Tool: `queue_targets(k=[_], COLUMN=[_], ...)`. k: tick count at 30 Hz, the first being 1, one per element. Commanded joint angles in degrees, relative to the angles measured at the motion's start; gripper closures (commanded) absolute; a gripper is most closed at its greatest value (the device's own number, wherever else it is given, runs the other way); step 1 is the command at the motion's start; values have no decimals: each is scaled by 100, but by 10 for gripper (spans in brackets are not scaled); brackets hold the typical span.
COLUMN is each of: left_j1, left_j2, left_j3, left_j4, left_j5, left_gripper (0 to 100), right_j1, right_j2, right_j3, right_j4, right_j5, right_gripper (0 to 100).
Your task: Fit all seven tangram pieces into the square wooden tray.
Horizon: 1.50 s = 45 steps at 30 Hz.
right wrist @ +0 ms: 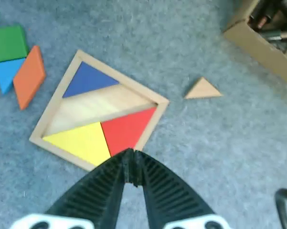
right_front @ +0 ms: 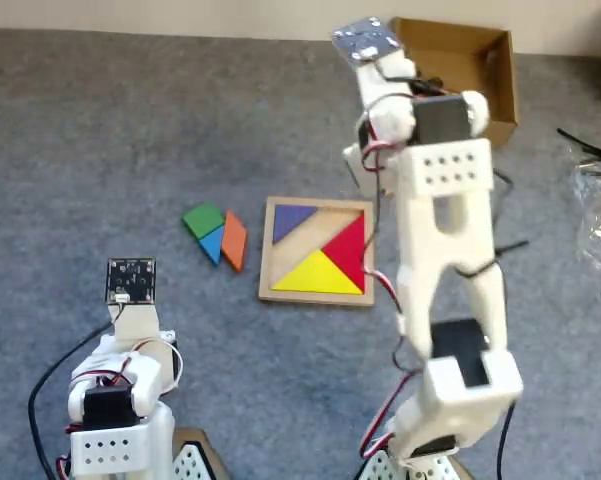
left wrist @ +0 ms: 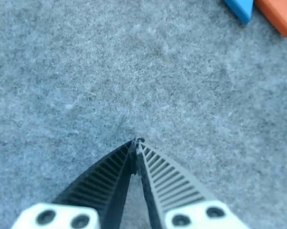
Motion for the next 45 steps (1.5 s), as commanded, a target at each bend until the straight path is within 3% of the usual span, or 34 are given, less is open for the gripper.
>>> queue_targets(k=[1, 19, 27, 45], left_j1=[-48, -48, -48, -22], left_j2=[40, 40, 40, 40], left_j3=[119, 119, 119, 119], left_j4=[44, 44, 44, 44], left_j5=[9, 9, 9, 9], left_gripper=[995, 995, 995, 995], right_j1=[251, 541, 1068, 1068], right_j2=[-1042, -4558, -4945, -6958], right_j3=[567, 4804, 5420, 7354], right_j4=[84, -1218, -1138, -1235], right_j5=[-9, -44, -53, -18], right_gripper=[993, 993, 989, 990])
